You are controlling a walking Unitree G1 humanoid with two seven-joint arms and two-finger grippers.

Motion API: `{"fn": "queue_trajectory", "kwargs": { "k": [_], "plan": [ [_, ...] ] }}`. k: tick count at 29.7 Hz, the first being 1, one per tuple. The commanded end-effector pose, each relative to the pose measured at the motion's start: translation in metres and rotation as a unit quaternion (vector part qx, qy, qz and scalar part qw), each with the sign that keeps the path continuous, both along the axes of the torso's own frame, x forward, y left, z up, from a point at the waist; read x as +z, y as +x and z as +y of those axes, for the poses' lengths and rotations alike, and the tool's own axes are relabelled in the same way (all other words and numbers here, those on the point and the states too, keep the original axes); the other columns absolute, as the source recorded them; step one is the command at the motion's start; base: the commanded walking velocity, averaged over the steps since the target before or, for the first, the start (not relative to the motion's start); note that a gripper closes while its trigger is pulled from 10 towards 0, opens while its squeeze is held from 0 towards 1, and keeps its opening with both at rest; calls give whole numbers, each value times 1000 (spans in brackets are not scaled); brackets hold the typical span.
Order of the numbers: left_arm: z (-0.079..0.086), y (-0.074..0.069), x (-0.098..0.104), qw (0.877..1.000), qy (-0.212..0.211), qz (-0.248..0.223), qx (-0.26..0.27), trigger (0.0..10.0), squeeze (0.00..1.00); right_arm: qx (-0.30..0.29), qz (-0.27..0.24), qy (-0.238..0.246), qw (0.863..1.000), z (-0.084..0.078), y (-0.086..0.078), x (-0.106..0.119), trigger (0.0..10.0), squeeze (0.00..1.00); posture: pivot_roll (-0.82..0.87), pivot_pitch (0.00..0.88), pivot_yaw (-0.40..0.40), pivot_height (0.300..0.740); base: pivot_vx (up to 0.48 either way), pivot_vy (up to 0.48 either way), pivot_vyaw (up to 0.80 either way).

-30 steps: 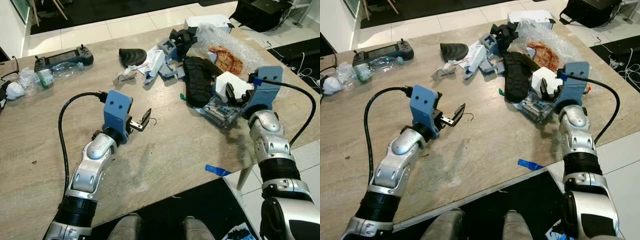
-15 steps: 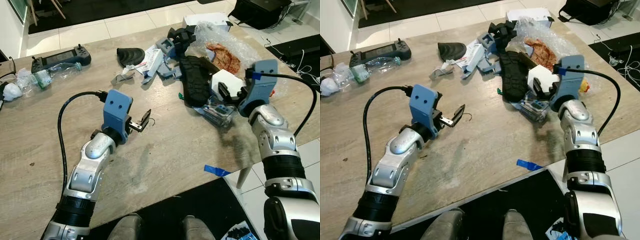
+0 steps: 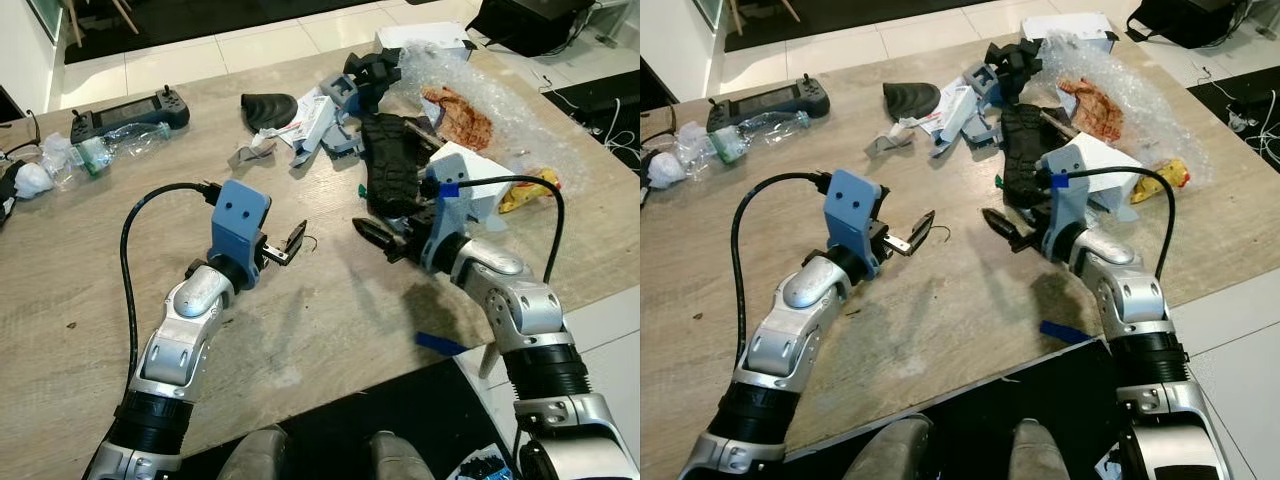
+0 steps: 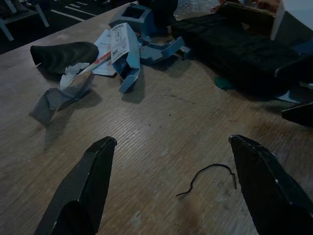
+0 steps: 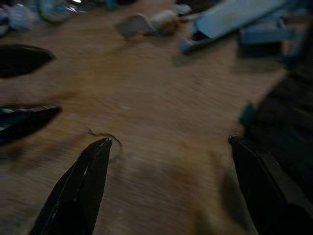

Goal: Picking trash to rubbish bin

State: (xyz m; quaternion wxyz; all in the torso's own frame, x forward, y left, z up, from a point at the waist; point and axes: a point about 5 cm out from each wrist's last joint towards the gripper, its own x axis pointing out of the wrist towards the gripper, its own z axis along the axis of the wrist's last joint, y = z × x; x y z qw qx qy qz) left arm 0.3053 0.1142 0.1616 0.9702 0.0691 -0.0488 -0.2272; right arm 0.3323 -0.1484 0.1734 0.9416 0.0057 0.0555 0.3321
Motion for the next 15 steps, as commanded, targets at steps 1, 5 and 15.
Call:
{"fn": "queue_trajectory", "kwargs": {
  "k": [1,5,15],
  "plan": [
    [4,0,-2,1000,12,4,3,10000,0,10,-9,10,1000,4,-2,5,10000,1000,20,157,82,740,0,0,0],
    [4,1,-2,1000,12,2,4,10000,0,-73,-93,61,991,-17,10,44,10000,1000,16,142,81,740,0,0,0],
    [4,4,-3,1000,4,0,18,10000,0,-122,-87,2,989,-38,12,35,10000,1000,14,77,64,740,0,0,0]
  ]
}}
